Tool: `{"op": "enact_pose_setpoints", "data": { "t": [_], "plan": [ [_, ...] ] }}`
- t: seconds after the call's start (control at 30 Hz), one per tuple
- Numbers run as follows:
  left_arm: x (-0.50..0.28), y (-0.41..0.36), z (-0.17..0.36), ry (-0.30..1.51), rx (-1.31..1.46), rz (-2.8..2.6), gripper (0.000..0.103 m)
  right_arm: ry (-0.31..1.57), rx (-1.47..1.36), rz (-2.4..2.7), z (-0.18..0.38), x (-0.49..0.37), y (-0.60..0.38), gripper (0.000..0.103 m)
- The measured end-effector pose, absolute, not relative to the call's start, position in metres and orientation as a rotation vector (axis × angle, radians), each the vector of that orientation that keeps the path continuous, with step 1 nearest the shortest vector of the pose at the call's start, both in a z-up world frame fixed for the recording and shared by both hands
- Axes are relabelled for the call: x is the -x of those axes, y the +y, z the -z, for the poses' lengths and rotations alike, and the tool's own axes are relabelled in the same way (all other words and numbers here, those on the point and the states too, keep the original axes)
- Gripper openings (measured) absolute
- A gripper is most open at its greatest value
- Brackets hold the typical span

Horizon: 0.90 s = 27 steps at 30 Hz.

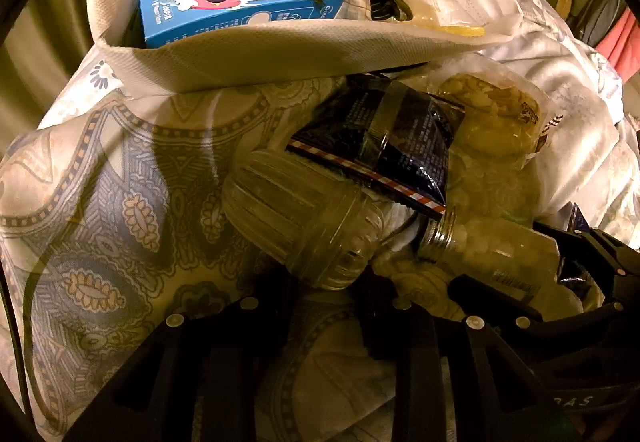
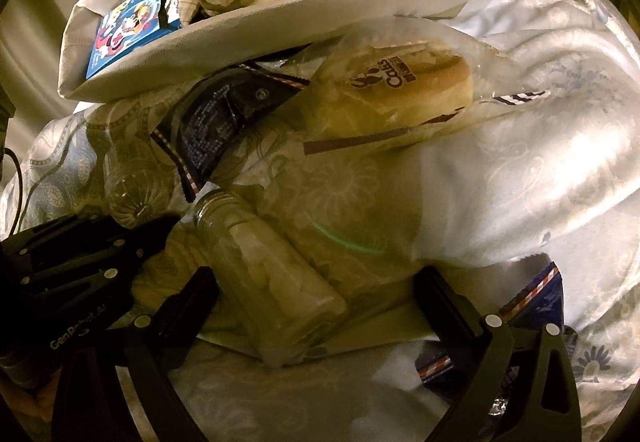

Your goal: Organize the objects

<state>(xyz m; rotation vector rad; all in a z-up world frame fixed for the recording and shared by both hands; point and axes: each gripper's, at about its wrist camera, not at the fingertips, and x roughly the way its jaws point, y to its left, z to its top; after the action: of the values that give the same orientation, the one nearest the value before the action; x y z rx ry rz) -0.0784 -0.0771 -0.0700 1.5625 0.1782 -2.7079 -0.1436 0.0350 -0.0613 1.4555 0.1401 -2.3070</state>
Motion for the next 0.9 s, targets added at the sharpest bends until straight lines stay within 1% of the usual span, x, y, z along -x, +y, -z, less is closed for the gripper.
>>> {"op": "enact_pose_setpoints", "data": {
  "t": [0.3,0.57,0.8,0.9],
  "plan": [
    [0.084,-0.074,0.069,0.167,-1.569,2.707,0.028,0.130,-1.464,2.291,0.058,0.148,0.036,0.102],
    [0.088,-0.076,0.069,0.194,-1.569,2.713,0.028,0.145,-1.488,2.271,0.053,0.153,0.034,0.103],
    [0.095,-0.073,0.070,0.138,-1.563,2.704,0.029,0.129,-1.560,2.207,0.048,0.161,0.035,0.103],
    [0.099,-0.074,0.070,0.135,-1.563,2.701,0.029,0.098,-1.549,2.222,0.045,0.162,0.037,0.103]
  ]
}}
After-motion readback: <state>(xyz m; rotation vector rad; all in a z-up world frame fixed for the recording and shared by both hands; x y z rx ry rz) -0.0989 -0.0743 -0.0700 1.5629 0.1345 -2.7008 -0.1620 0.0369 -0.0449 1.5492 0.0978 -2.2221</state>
